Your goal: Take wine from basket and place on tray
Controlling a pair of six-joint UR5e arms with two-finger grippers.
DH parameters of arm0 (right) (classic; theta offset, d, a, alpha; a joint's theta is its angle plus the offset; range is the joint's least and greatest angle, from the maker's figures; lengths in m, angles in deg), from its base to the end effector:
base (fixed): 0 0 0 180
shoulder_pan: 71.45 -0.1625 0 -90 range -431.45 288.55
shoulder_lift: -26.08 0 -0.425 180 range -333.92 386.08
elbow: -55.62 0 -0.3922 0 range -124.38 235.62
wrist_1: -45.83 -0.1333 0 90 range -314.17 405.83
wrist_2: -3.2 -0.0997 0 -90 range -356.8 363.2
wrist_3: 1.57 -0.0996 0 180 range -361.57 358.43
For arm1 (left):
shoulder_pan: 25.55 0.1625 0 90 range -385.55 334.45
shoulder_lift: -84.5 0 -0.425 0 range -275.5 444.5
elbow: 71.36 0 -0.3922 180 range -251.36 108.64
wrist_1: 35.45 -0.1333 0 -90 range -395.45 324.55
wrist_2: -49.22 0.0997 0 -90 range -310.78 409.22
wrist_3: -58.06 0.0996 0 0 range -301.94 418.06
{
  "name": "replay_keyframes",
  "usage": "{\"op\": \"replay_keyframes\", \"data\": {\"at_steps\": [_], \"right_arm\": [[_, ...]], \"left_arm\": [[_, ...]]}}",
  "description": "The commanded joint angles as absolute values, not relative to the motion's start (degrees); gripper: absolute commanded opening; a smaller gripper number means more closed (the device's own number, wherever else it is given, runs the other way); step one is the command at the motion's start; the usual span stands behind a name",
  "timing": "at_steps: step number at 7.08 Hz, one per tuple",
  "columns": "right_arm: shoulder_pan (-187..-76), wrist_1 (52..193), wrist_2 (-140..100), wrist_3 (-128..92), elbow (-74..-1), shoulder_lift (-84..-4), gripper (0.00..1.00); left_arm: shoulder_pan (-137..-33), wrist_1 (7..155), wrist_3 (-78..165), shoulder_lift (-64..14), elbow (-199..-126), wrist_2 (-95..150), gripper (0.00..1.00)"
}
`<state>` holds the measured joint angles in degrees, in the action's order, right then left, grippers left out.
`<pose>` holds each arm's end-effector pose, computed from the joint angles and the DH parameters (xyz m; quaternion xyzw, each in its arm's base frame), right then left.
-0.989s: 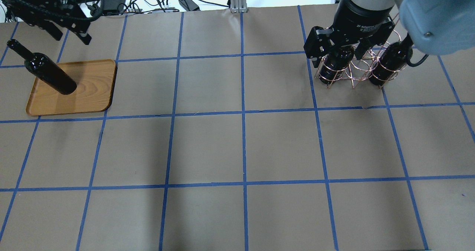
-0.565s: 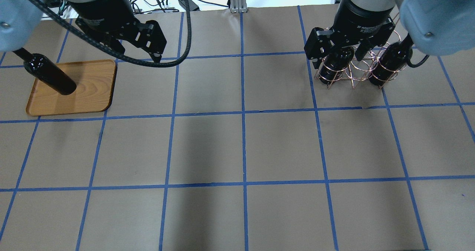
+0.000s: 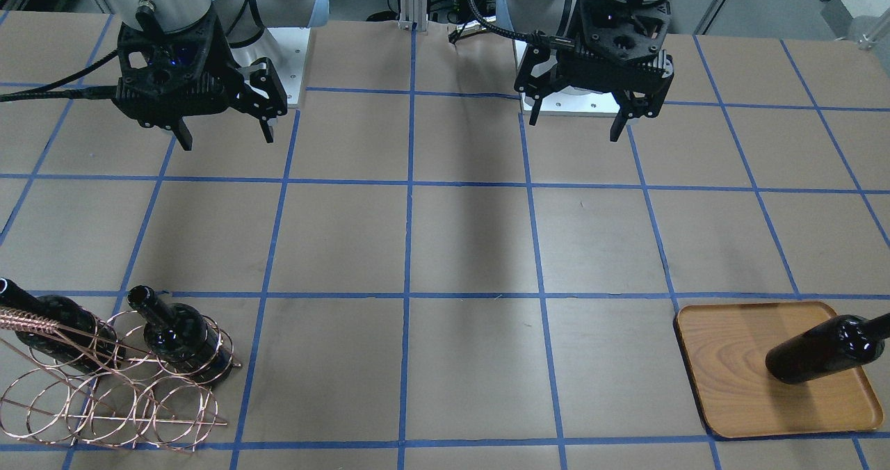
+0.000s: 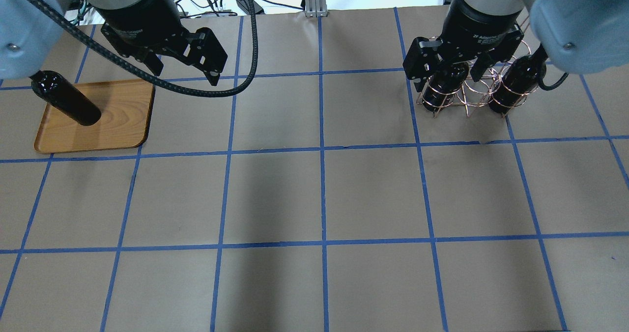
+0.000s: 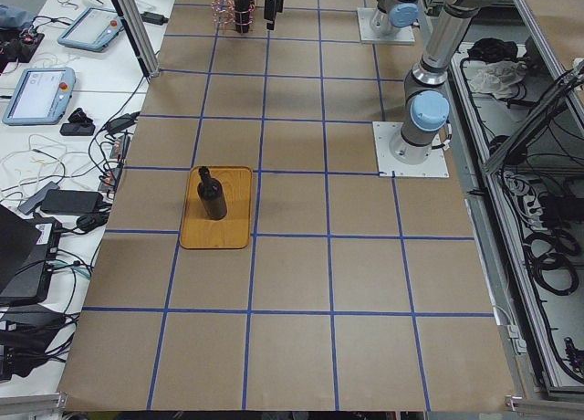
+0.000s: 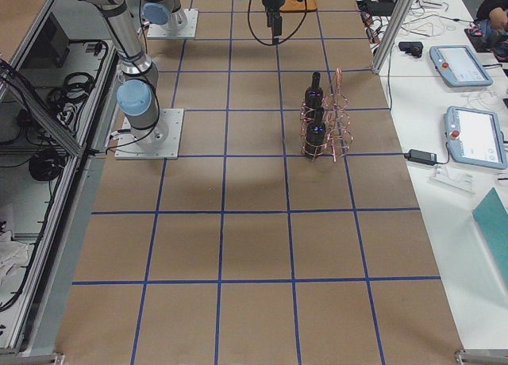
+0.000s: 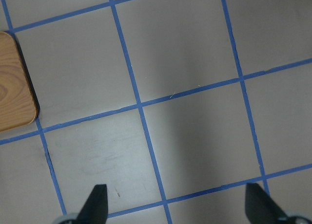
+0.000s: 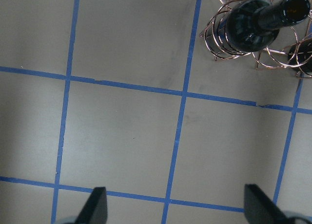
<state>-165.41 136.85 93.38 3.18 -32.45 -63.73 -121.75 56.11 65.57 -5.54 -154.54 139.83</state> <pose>0.1670 -0.4874 0.5047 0.0759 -0.9968 0.0241 0.0017 -0.1853 -0.4809 0.5437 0.1190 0.9918 -0.0455 0.0058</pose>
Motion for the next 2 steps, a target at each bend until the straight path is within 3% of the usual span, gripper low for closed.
{"op": "replay_keyframes", "data": {"at_steps": [1,2], "right_arm": [[-165.4,137.0,93.2,3.3,-32.4,-63.7,1.0],[-165.5,137.0,92.9,3.2,-32.4,-63.7,1.0]], "left_arm": [[-121.1,56.4,65.9,-5.2,-154.6,139.8,1.0],[-120.6,56.5,66.1,-5.2,-154.6,139.8,1.0]]}}
